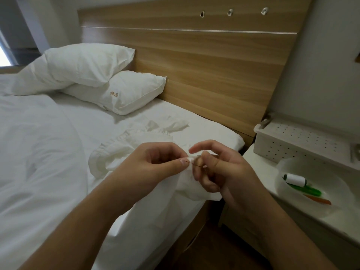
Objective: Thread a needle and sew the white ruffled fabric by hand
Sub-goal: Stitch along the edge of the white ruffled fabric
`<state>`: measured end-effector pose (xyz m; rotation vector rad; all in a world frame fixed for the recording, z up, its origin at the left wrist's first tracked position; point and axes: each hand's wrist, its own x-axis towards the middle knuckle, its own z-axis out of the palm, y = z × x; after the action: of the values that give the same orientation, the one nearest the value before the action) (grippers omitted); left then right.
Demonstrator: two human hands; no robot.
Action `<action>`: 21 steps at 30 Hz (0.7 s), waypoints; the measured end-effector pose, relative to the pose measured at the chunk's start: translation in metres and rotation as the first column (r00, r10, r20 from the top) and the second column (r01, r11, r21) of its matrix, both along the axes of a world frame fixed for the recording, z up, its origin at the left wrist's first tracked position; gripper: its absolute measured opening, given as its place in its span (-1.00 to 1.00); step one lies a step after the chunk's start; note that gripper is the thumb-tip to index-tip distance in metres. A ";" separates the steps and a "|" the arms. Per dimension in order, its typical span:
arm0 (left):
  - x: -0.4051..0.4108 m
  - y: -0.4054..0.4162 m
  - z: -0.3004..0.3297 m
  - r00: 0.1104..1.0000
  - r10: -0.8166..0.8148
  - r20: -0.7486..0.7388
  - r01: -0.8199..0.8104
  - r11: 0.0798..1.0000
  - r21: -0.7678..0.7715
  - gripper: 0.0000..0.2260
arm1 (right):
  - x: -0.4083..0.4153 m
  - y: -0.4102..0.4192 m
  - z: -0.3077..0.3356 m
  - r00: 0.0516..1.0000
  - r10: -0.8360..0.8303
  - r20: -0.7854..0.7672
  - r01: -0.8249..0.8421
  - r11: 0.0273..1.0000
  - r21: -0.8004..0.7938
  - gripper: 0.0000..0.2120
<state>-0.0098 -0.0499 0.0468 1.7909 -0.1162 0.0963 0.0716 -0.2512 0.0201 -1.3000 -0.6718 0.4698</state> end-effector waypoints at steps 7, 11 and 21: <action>-0.001 0.000 0.003 1.000 0.027 -0.016 -0.028 1.000 -0.010 -0.87 | -0.003 0.000 0.000 0.991 -0.135 -0.009 0.135 0.990 0.041 -0.83; -0.002 -0.001 0.002 0.999 0.027 -0.033 -0.027 1.000 -0.013 -0.85 | -0.007 0.004 0.001 0.985 -0.166 -0.051 0.171 0.979 0.109 -0.78; 0.000 -0.004 0.002 0.999 0.005 -0.052 -0.009 0.997 -0.071 -0.84 | -0.006 0.005 0.003 0.983 -0.169 -0.071 0.173 0.984 0.051 -0.82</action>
<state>-0.0103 -0.0537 0.0488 1.7209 -0.0680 0.0583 0.0656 -0.2463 0.0236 -1.2705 -0.5094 0.3490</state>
